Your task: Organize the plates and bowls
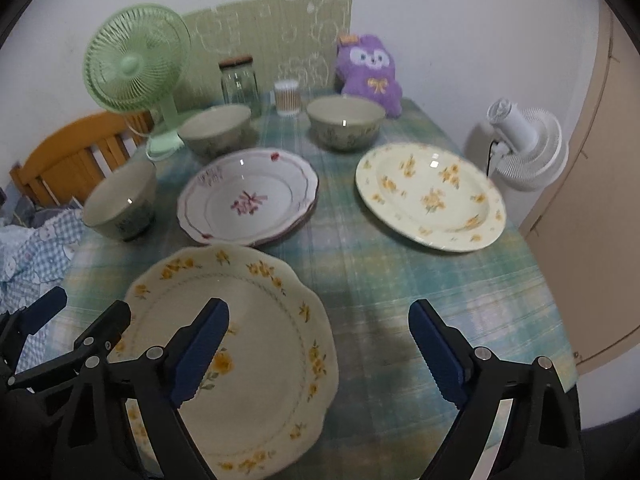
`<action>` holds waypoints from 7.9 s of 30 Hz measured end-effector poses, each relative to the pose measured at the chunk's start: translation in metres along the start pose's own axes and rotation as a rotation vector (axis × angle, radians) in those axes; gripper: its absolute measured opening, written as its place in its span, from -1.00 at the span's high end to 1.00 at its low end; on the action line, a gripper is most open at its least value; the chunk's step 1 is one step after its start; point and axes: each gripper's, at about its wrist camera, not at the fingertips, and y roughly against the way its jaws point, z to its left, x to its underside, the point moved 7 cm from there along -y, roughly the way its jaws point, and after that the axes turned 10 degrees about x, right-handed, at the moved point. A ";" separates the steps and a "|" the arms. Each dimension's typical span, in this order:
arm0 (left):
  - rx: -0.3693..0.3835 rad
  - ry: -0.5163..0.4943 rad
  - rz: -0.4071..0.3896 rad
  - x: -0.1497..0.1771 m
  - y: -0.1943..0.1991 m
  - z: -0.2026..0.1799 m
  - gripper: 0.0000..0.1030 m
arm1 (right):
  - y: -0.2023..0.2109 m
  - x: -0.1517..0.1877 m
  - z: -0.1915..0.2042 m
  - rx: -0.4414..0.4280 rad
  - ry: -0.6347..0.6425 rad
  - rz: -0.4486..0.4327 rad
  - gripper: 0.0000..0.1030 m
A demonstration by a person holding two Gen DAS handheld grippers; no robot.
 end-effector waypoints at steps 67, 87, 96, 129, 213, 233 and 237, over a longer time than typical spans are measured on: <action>0.011 0.129 0.278 0.005 -0.107 -0.108 -0.30 | -0.116 0.009 -0.081 -0.037 0.075 0.349 -0.35; -0.050 0.149 0.169 -0.032 -0.066 -0.118 -0.65 | -0.076 -0.037 -0.111 -0.119 0.097 0.187 -0.61; -0.022 0.108 0.088 -0.074 -0.037 -0.126 -0.65 | -0.032 -0.059 -0.123 -0.073 0.068 0.075 -0.61; -0.014 0.085 0.137 -0.130 -0.168 -0.216 -0.32 | -0.180 -0.136 -0.200 -0.072 0.038 0.158 -0.41; -0.017 0.050 0.228 -0.043 -0.071 -0.145 0.13 | -0.080 -0.034 -0.140 0.003 0.046 0.231 0.09; 0.000 0.032 0.291 0.011 -0.069 -0.132 0.11 | -0.079 0.019 -0.126 0.033 0.053 0.287 0.09; -0.013 0.016 0.284 0.012 -0.069 -0.132 0.10 | -0.082 0.024 -0.124 0.035 0.052 0.300 0.09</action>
